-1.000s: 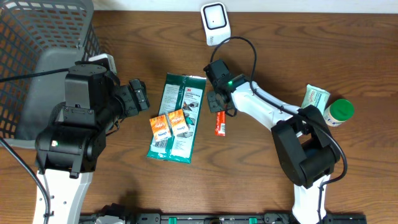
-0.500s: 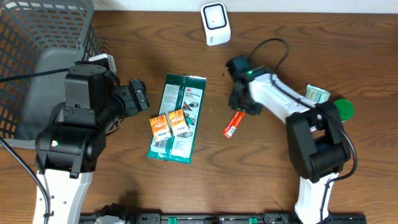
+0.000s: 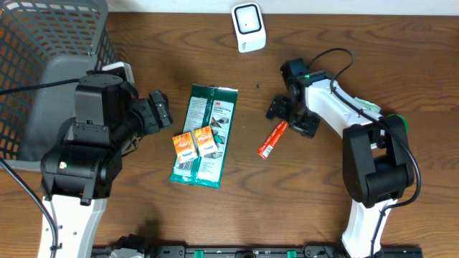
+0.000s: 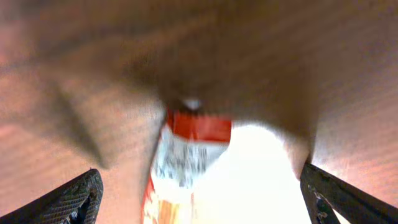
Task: Scan the item barcode
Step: 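Grasp the red strip packet end with the right gripper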
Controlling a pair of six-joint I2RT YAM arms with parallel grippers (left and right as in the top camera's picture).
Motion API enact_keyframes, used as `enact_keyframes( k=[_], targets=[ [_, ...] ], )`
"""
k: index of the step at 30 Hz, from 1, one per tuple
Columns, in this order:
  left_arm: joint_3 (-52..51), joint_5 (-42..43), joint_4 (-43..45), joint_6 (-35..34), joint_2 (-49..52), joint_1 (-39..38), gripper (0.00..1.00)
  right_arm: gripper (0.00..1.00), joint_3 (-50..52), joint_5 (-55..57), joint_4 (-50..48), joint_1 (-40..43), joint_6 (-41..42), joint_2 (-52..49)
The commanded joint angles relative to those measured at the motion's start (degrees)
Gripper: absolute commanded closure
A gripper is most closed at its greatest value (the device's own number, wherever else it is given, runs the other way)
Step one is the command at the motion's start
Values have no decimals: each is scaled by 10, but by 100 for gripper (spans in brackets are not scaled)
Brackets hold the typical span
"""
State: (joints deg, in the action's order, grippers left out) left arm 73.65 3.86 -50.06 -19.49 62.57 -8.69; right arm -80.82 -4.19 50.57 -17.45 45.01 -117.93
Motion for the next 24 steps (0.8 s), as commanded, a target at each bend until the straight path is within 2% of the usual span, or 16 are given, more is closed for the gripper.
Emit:
enact_keyframes(
  k=[1,3,4,9,10,15,20,24],
  targets=[
    [7,-9,0,1,-1,2,10,5,7,-15,19,6,-10,57],
    [7,-9,0,1,-1,2,10,12,7,-14,24,4,-11,87],
    [7,-9,0,1,-1,2,10,21,7,-14,26,2,-12,97],
    [7,-9,0,1,-1,2,10,81,8,-12,43,-19,-14,115],
    [7,-9,0,1,-1,2,10,99,11,-12,42,-25,-14,113],
    [7,-9,0,1,-1,2,9,99,52,-12,5,-70,7,109],
    [7,-9,0,1,-1,2,10,99,123,20,-48,-112,134,109],
    [7,-9,0,1,-1,2,10,99,155,62,-49,-134,217,109]
  ],
)
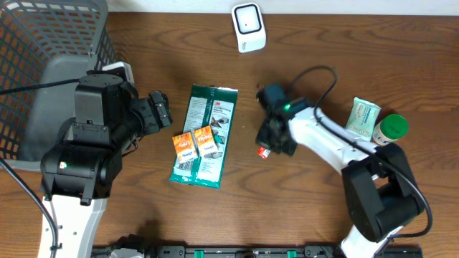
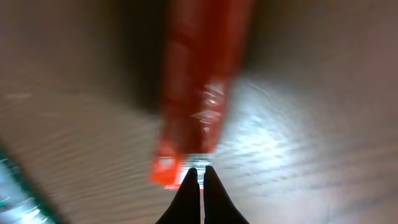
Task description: Scan the item barcode
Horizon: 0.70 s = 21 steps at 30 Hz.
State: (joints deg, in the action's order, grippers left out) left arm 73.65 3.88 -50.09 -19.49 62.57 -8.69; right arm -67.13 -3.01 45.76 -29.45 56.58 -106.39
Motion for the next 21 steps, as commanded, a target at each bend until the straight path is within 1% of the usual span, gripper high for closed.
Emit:
enact_keyframes(
  k=[1,5,9,13,16,21],
  targets=[
    [7,-9,0,1,-1,2,10,99,22,53,-1,-17,112,-7],
    [7,-9,0,1,-1,2,10,98,30,56,-5,-26,122,-7],
    [7,-9,0,1,-1,2,10,98,39,61,-33,-35,127,-7],
    [7,-9,0,1,-1,2,10,96,41,61,-52,-48,174,-7],
    [7,-9,0,1,-1,2,10,96,41,58,-77,-63,186,-7],
    [7,-9,0,1,-1,2,10,89,41,62,-132,-89,186,-7]
  ],
)
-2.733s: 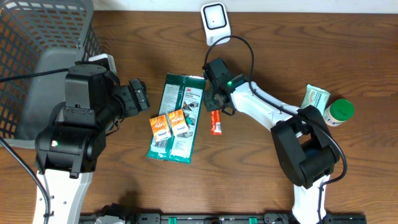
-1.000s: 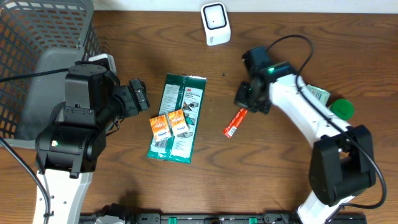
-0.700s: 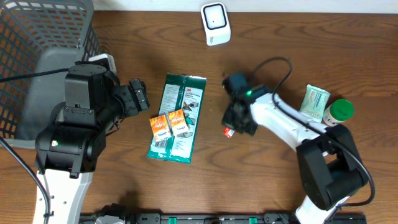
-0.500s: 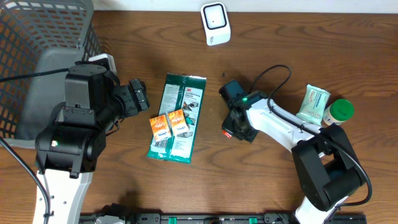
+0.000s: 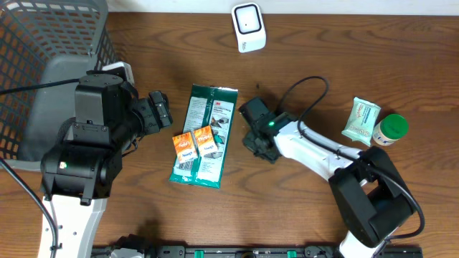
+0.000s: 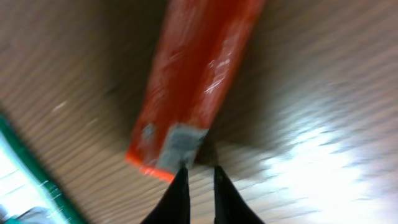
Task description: Scan the item barcode
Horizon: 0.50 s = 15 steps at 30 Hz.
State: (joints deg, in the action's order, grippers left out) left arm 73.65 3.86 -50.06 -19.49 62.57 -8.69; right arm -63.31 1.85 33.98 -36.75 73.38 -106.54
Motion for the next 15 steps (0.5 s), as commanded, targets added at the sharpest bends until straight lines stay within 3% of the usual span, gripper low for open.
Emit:
enact_keyframes(
  k=[1,7,10,15],
  targets=[
    [7,-9,0,1,-1,2,10,88,3,18,-21,-19,18,-5],
    [7,-9,0,1,-1,2,10,90,3,69,-39,-33,18,-5],
    [7,-9,0,1,-1,2,10,99,3,67,-34,-35,15,-5],
    [7,-9,0,1,-1,2,10,99,3,56,-1,-35,7,3]
  ],
)
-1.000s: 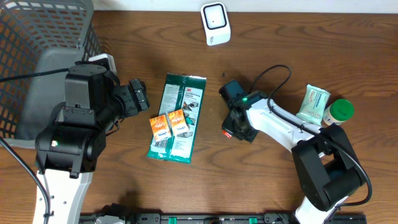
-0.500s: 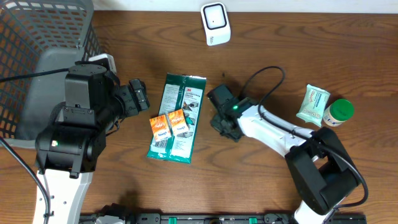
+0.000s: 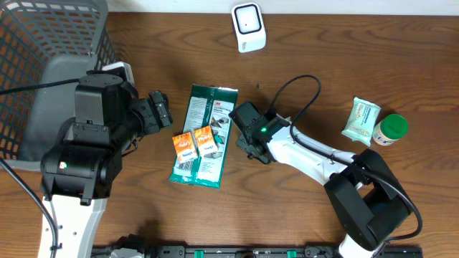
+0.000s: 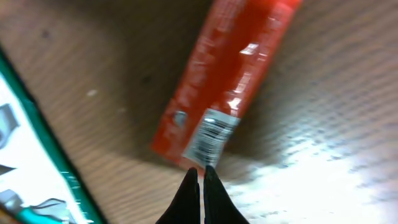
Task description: Scan the item barcode
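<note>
In the right wrist view a red stick packet runs away from my right gripper, whose thin black fingertips are pinched on its near end, just below a white barcode label. Overhead, the right gripper sits beside the right edge of a green flat package, and the arm hides the red packet. The white scanner stands at the back edge of the table. My left gripper hovers left of the green package; its jaws are not clear.
Two small orange sachets lie on the green package. A grey mesh basket fills the back left corner. A white-green pouch and a green-capped bottle sit at the right.
My right gripper has shifted a little left, closer to the green package, with the red packet. Its fingertips stood slightly apart then and are pressed together now. The left arm has not moved.
First my right gripper was open over the red packet lying right of centre. Then its tips were shut at the packet's end, further left. Later the packet was gone from its spot, and gripper and packet now sit beside the green package.
</note>
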Controlling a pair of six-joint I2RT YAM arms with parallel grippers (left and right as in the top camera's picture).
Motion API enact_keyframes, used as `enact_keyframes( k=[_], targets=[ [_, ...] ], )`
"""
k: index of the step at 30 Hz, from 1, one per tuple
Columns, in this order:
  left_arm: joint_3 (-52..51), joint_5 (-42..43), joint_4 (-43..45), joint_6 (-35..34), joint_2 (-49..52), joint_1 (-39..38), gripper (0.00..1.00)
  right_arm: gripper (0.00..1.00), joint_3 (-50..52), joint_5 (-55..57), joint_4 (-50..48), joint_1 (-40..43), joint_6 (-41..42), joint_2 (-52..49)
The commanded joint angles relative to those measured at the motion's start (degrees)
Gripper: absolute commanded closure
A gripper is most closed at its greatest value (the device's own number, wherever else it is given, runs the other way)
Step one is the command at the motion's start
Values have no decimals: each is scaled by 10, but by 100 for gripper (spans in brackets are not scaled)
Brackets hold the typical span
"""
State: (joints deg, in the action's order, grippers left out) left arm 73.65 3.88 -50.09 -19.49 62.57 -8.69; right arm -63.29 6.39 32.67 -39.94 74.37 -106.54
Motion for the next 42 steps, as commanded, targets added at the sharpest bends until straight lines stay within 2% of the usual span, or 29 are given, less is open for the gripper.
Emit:
enact_keyframes(
  k=[1,8,11,17,28,35,37,39,42],
  targets=[
    [7,-9,0,1,-1,2,10,99,2,6,17,-3,-3,9],
    [7,-9,0,2,-1,2,10,99,2,37,43,-3,-27,50],
    [7,-9,0,1,-1,2,10,95,3,45,49,-2,-27,40],
    [7,-9,0,1,-1,2,10,98,3,45,47,-5,-20,-7],
    [7,-9,0,1,-1,2,10,99,3,12,-58,-6,-20,-70],
    [7,-9,0,1,-1,2,10,96,3,60,-134,2,-80,-70],
    [7,-9,0,1,-1,2,10,99,3,50,-136,6,-91,-70],
    [7,-9,0,1,-1,2,10,99,2,26,-136,10,-132,-65],
    [7,-9,0,1,-1,2,10,99,-6,-50,-136,30,-242,-35]
  ],
)
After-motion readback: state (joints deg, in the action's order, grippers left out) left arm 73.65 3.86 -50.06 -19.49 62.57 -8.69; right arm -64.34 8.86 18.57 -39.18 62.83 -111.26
